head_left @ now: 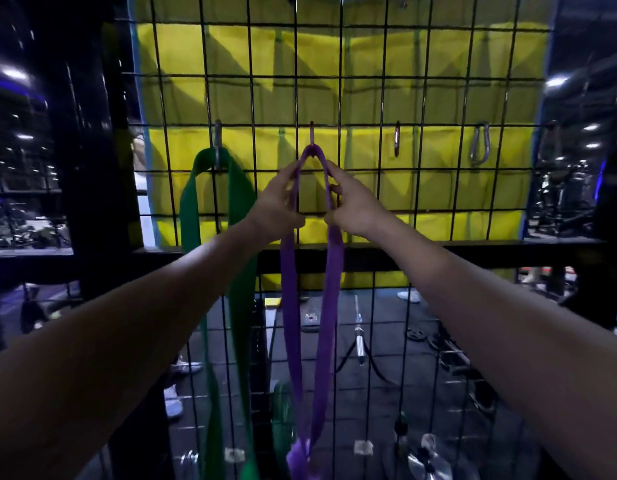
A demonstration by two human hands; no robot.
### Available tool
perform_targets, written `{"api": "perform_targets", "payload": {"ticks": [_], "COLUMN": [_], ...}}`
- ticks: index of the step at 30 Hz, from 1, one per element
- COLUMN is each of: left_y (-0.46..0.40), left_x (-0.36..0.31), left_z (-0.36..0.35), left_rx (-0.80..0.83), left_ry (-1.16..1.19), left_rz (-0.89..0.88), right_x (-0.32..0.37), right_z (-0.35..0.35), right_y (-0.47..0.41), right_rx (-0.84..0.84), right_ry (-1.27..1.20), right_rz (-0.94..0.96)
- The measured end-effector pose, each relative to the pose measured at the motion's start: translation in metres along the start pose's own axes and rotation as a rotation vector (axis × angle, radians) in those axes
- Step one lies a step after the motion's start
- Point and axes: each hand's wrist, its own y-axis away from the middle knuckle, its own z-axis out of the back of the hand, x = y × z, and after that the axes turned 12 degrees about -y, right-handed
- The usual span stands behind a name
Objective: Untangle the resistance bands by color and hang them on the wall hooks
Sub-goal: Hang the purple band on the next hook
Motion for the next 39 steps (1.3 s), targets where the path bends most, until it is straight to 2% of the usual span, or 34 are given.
{"api": "perform_targets", "payload": {"ticks": [3,7,10,15,20,24,27,31,35,39], "left_y": [0.014,0.045,0.071,0.132,0.191,0.223,0.229,0.228,0.238,0.261], "left_x": [0.015,0.025,0.037,0.055,0.092,0.118,0.133,0.148,0.155,0.158], "left_z": [-0.012,-0.023,-0.037,-0.078,-0.128,-0.160,-0.177,-0.203,-0.209,-0.194], "left_rx": [-0.039,-0.053,-0.048,-0.035,0.009,0.033,0.071,0.084,0.049,0.001], "left_ry": [-0.011,0.040,0.156,0.096,-0.002,-0.078,-0.072,0.015,0.187,0.125], "left_rz": [-0.030,0.036,0.116,0.279,0.470,0.617,0.670,0.594,0.608,0.640], "right_x": [-0.013,-0.026,-0.032,-0.053,-0.115,-0.158,-0.183,-0.208,-0.215,-0.207], "right_z": [-0.007,-0.007,-0.012,-0.027,-0.057,-0.083,-0.100,-0.123,-0.132,-0.119], "right_y": [0.023,0.062,0.091,0.144,0.192,0.214,0.219,0.211,0.216,0.241], "right_rx": [-0.006,-0.016,-0.019,0.059,0.135,0.199,0.212,0.173,0.162,0.137], "right_ry": [-0.005,0.012,-0.016,-0.059,-0.119,-0.003,-0.038,-0.145,-0.212,-0.281], "right_rz": [-0.009,-0.081,-0.130,-0.235,-0.425,-0.529,-0.630,-0.558,-0.499,-0.474]}}
